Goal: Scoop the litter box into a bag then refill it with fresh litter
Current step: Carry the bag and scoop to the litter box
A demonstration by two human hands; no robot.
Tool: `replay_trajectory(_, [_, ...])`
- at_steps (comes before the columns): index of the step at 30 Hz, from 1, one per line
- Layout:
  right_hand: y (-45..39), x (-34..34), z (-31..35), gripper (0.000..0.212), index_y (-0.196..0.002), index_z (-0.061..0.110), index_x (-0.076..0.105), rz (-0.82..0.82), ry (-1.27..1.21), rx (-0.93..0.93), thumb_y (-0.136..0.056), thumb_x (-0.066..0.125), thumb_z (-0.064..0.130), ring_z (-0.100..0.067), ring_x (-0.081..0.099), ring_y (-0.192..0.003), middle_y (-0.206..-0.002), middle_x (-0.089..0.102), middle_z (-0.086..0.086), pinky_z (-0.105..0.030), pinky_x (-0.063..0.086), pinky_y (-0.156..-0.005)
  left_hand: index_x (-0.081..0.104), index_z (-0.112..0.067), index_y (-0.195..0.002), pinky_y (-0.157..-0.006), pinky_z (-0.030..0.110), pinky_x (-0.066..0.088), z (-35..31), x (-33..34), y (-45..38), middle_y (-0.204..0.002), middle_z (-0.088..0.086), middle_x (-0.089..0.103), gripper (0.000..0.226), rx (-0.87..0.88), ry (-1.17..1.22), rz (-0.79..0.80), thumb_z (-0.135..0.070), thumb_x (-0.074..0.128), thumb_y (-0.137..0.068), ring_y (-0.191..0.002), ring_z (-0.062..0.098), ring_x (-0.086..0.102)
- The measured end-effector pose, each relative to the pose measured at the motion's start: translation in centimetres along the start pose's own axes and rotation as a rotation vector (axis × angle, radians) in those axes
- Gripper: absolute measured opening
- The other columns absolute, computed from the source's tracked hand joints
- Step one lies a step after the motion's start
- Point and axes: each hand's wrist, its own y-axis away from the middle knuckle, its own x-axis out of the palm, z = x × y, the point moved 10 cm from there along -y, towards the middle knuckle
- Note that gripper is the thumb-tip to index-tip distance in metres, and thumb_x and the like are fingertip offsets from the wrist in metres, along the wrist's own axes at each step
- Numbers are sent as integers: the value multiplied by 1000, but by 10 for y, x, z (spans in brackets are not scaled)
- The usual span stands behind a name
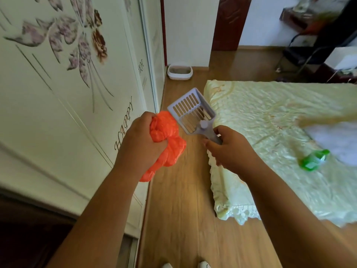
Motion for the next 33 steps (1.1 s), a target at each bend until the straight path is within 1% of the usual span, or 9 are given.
replay_trajectory(1, [-1,4,0,17,-94,20,60,-4,5,13,-96,64,37,-13,67,-53,-77,69,0,-26,53,-50,49,-29,-128,-86,30,43,5,1,-3,-118,-10,55,53,6,2,13,-33,78,-84,-103,11,53])
replay_trajectory(5, [0,17,-2,22,-94,15,61,-44,-19,69,-95,64,37,-14,67,-51,-71,70,-3,-27,54,-50,49,-30,-129,-88,31,45,21,5,-13,-123,-8,57,55,16,22,59,-35,79,-82,-107,13,55])
replay_trajectory(9, [-3,28,-4,25,-91,12,63,-71,-1,86,-95,65,37,-12,66,-48,-67,69,-5,-19,51,-45,48,-30,-132,-90,33,48,29,9,-25,-124,-5,58,57,39,22,74,-40,77,-84,-111,17,58])
replay_trajectory(12, [-13,30,-6,24,-93,12,64,-79,-13,101,-94,65,35,-15,67,-50,-70,70,-7,-22,53,-47,48,-28,-134,-93,36,50,30,12,-36,-126,-4,59,58,45,17,87,-40,77,-85,-114,19,59])
replay_trajectory(15, [-31,31,-7,23,-101,14,64,-83,-33,107,-94,66,36,-17,68,-51,-75,71,-5,-25,53,-47,48,-29,-134,-98,41,52,33,17,-51,-127,-4,59,59,40,13,92,-40,78,-84,-116,21,59])
replay_trajectory(18, [-54,34,-10,27,-108,16,63,-74,-67,109,-94,67,38,-14,66,-51,-82,70,-2,-22,50,-46,47,-29,-134,-96,37,49,40,25,-69,-128,-4,58,60,19,-6,93,-41,78,-84,-117,20,58])
replay_trajectory(24, [-116,34,-19,22,-107,19,63,-26,-108,93,-95,67,36,-11,64,-52,-80,70,1,-19,47,-45,46,-28,-134,-89,28,40,43,46,-120,-124,-8,54,60,-25,-60,91,-41,78,-85,-104,8,48])
replay_trajectory(28, [-164,20,-31,16,-103,25,58,2,-136,85,-95,66,37,-15,66,-58,-82,70,0,-22,49,-48,47,-29,-133,-88,27,39,33,62,-162,-118,-12,49,58,-38,-84,75,-39,78,-85,-102,8,46])
replay_trajectory(33, [-228,-5,-45,24,-112,21,63,28,-110,75,-95,65,38,-15,66,-64,-86,71,1,-25,49,-54,49,-31,-127,-84,27,40,17,85,-212,-115,-10,53,52,-67,-57,38,-34,78,-84,-101,10,52])
